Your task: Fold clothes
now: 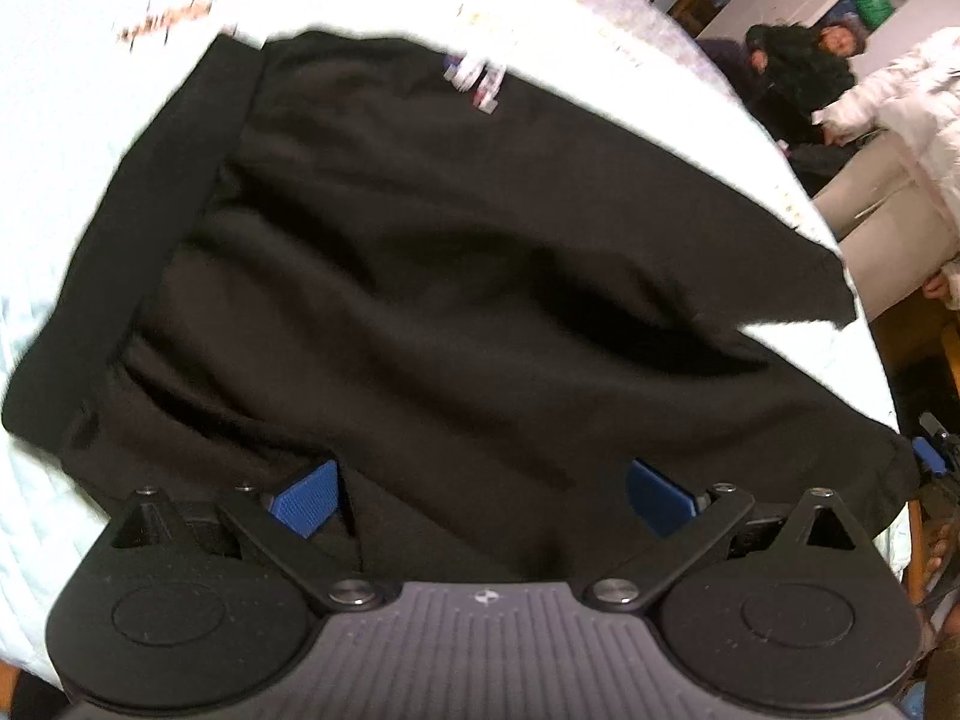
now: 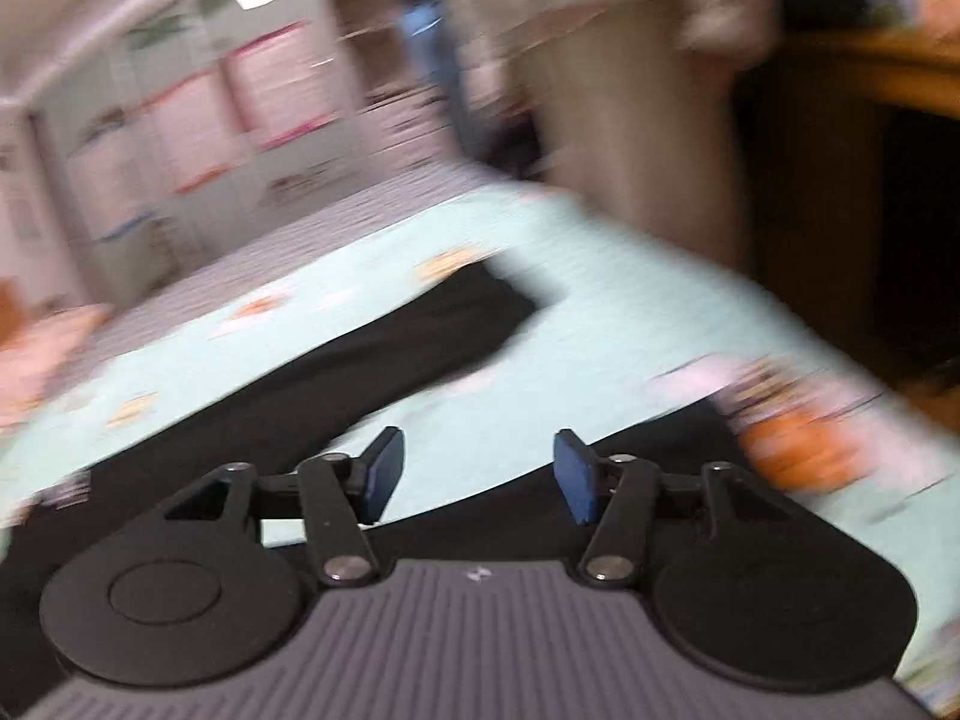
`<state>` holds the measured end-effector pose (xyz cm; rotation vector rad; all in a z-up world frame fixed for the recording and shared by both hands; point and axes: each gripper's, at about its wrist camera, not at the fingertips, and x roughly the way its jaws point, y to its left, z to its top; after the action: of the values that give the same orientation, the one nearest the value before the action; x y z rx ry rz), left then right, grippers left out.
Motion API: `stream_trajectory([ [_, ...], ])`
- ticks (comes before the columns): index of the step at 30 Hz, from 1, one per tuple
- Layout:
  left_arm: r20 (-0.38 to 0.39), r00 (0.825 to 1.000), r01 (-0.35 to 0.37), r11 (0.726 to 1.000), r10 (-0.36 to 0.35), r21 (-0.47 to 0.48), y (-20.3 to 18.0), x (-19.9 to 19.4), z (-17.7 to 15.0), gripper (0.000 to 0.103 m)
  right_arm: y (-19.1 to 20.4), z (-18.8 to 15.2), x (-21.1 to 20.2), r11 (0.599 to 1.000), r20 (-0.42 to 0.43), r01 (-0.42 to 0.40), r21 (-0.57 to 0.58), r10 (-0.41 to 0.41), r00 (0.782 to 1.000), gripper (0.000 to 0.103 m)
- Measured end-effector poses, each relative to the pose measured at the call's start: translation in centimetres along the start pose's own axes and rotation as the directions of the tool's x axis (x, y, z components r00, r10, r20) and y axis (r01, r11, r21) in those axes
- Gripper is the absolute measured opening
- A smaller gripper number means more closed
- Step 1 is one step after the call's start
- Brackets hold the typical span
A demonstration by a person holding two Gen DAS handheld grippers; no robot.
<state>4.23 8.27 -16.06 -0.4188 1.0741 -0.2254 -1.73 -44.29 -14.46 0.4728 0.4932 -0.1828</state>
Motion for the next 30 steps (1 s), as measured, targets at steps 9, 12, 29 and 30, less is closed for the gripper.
stream_trajectory([
  [9, -0.016, 0.981, 0.192, 0.981, -0.193, -0.008, 2.1, -4.7, 0.9, 0.101, 1.6, -3.6, 5.9, 0.998, -0.208, 0.068, -0.016, -0.069, 0.976, 0.064],
  [12, 0.106, 0.982, 0.147, 0.986, -0.155, 0.078, 1.8, -7.2, 3.0, 0.101, 3.7, -3.7, 4.8, 0.995, -0.18, 0.085, -0.056, -0.094, 0.979, 0.064],
  [29, 0.199, 0.97, -0.23, 0.81, 0.143, 0.54, 3.5, 3.7, 21.2, 0.087, 10.5, -6.9, 5.3, 0.989, -0.173, 0.001, -0.146, -0.027, 0.985, 0.068],
  [30, 0.182, 0.973, -0.221, 0.807, 0.142, 0.548, 3.7, 4.5, 21.7, 0.087, 10.4, -7.1, 5.5, 0.989, -0.177, 0.004, -0.146, -0.03, 0.984, 0.068],
])
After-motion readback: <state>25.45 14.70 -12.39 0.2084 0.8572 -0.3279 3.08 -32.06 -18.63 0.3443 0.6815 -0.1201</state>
